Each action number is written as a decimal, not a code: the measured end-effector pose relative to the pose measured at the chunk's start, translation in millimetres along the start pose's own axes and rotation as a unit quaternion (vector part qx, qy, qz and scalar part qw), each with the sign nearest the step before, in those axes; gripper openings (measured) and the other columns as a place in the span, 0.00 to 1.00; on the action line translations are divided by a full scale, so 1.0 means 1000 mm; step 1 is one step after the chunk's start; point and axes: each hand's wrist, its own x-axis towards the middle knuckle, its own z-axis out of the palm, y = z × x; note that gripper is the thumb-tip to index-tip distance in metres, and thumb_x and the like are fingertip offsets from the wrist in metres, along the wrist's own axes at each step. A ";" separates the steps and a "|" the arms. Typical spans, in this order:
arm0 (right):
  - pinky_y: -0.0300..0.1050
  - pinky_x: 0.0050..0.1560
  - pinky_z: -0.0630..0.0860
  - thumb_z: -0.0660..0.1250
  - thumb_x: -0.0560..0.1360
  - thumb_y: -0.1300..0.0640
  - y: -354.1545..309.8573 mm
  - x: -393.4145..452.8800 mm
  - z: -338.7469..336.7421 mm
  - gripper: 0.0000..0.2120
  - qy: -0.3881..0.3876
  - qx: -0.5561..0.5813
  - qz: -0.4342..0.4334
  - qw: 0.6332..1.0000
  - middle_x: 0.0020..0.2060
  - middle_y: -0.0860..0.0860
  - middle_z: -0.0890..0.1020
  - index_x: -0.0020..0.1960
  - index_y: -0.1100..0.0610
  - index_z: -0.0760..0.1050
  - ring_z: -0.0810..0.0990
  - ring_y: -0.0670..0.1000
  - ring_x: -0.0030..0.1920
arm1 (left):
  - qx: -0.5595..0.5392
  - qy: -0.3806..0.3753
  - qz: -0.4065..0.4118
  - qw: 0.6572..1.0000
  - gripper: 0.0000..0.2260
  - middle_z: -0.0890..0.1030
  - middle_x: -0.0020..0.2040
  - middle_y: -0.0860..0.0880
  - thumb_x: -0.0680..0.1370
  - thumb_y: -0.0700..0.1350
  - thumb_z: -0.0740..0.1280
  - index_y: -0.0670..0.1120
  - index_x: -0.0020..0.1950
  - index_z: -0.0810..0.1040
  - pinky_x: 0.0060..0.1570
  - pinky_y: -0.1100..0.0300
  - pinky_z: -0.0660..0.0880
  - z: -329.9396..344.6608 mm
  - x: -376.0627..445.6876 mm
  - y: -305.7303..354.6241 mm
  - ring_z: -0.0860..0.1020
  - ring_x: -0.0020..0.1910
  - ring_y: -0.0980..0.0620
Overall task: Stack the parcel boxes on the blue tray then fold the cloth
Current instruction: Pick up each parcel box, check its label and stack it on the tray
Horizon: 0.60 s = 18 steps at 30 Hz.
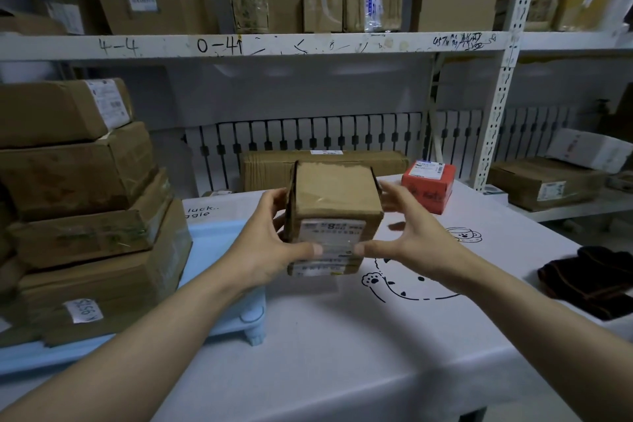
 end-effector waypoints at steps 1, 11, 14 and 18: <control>0.41 0.60 0.70 0.83 0.63 0.53 -0.001 -0.001 0.001 0.45 -0.009 -0.001 -0.003 1.000 0.63 0.41 0.75 0.73 0.45 0.63 0.72 0.42 0.64 | -0.006 -0.006 0.000 1.000 0.39 0.74 0.66 0.53 0.65 0.33 0.79 0.49 0.70 0.64 0.59 0.56 0.77 0.001 -0.001 0.000 0.75 0.64 0.52; 0.38 0.54 0.76 0.80 0.63 0.64 -0.008 0.001 0.006 0.37 0.008 0.022 -0.038 0.999 0.59 0.41 0.77 0.64 0.42 0.69 0.75 0.37 0.55 | 0.021 0.022 0.007 1.000 0.37 0.76 0.59 0.48 0.65 0.30 0.77 0.47 0.68 0.65 0.44 0.65 0.80 0.005 -0.004 -0.001 0.77 0.56 0.52; 0.37 0.53 0.76 0.80 0.63 0.64 -0.007 0.000 0.006 0.37 0.009 0.023 -0.043 0.999 0.60 0.41 0.77 0.65 0.42 0.69 0.75 0.37 0.55 | 0.012 0.021 0.002 1.000 0.37 0.76 0.60 0.47 0.65 0.30 0.77 0.48 0.68 0.64 0.44 0.63 0.81 0.004 -0.004 -0.001 0.78 0.56 0.52; 0.44 0.59 0.74 0.81 0.64 0.61 -0.005 0.000 0.008 0.40 0.008 0.022 -0.041 0.999 0.62 0.41 0.77 0.69 0.43 0.68 0.75 0.41 0.60 | -0.020 0.022 -0.021 0.999 0.37 0.79 0.59 0.46 0.64 0.30 0.78 0.48 0.67 0.66 0.46 0.64 0.80 0.003 -0.003 -0.005 0.79 0.58 0.49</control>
